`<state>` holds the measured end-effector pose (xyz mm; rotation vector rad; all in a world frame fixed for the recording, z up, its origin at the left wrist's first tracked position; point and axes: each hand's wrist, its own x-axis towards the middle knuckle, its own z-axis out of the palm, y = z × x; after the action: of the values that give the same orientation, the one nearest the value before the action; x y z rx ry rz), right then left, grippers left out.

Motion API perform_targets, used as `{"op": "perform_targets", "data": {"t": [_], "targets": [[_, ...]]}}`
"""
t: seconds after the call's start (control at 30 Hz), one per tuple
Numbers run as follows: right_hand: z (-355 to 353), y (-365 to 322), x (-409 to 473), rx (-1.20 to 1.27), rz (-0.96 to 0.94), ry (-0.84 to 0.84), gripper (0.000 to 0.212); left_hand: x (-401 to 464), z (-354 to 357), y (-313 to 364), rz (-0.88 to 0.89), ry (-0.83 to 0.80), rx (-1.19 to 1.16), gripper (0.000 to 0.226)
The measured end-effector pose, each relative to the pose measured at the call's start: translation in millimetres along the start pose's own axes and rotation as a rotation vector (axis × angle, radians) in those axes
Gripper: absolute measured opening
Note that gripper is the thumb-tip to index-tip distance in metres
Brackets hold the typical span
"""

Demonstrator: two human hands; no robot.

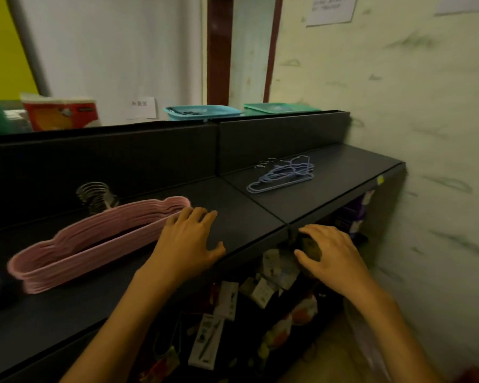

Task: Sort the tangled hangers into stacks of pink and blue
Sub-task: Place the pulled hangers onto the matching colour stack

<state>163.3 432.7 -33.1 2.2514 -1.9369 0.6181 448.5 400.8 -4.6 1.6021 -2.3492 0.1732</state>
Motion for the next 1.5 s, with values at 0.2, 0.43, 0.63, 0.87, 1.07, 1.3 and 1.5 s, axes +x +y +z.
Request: {"op": "perform_targets", "data": {"t": [0.2,0.43,0.63,0.87,1.07,1.3,1.5], "targets": [[-1.1,80.1,16.5,-0.006,0.063,-0.01,0.056,72.5,35.1,55.6,0.052,-0.063,-0.03,0.075],[17.2,176.6,58.1,-0.008,0.109,-0.032,0.056,163.9,85.4,105.1,0.096,-0.071,-0.048,0.075],[25.8,253.6,141.6,-0.008,0.094,-0.051,0.053,263.3,114.5,125.3,0.03,-0.089,-0.051,0.075],[42.7,306.7,254.3,0.05,-0.025,-0.078,0.055,344.2,122.7,124.6,-0.095,-0.057,0.012,0.076],[76.9,325.7,330.6,0.128,-0.144,-0.116,0.056,377.8,125.6,112.9,-0.224,-0.079,0.062,0.078],[108.2,351.8,416.2,0.203,-0.324,-0.227,0.063,409.6,140.6,114.2,-0.438,-0.113,0.1,0.078],[121.2,356.3,478.8,0.255,-0.546,-0.492,0.074,428.3,150.4,129.9,-0.612,-0.13,0.08,0.076]]}}
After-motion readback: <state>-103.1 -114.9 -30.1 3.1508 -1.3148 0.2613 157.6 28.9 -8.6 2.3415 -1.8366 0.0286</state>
